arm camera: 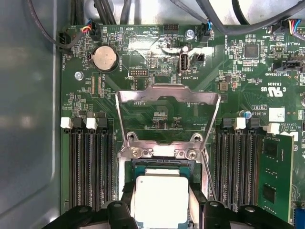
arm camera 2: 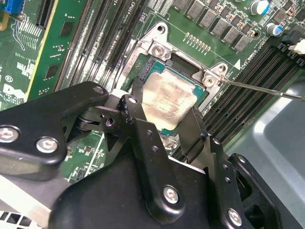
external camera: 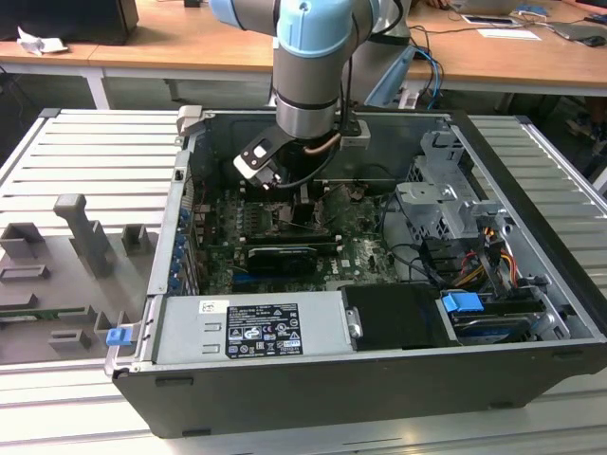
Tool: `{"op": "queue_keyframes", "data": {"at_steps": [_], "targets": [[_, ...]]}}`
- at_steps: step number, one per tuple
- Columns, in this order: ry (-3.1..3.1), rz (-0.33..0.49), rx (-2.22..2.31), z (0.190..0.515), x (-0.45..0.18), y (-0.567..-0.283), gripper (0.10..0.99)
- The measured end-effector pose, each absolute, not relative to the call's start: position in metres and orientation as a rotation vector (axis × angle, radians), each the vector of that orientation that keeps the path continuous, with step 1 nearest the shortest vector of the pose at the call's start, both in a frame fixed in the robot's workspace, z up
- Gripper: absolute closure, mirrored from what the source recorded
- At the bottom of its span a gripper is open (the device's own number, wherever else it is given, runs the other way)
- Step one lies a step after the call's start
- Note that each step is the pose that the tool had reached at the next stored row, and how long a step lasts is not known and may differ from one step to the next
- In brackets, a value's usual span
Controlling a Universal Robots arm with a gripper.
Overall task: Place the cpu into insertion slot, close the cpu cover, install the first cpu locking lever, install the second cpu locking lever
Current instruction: 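Place the cpu into insertion slot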
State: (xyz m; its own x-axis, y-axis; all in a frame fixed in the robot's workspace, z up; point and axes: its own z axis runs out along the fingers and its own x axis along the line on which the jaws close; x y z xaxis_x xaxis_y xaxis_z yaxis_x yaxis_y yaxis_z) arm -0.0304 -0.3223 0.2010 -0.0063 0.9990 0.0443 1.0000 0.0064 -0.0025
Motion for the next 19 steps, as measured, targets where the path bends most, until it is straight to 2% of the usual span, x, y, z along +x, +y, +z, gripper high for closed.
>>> {"op": "queue_keyframes", "data": {"at_steps": [12, 13, 14, 19], "targets": [[-2.205, -0.046, -2.191, 0.1992, -0.0293, -0.3223, 0.553], [-2.205, -0.047, -2.191, 0.1990, -0.0292, -0.3222, 0.537], [-2.205, -0.045, -2.191, 0.1992, -0.0293, -0.3223, 0.475], [-2.205, -0.044, -2.192, 0.1998, -0.0293, -0.3204, 0.475]]}}
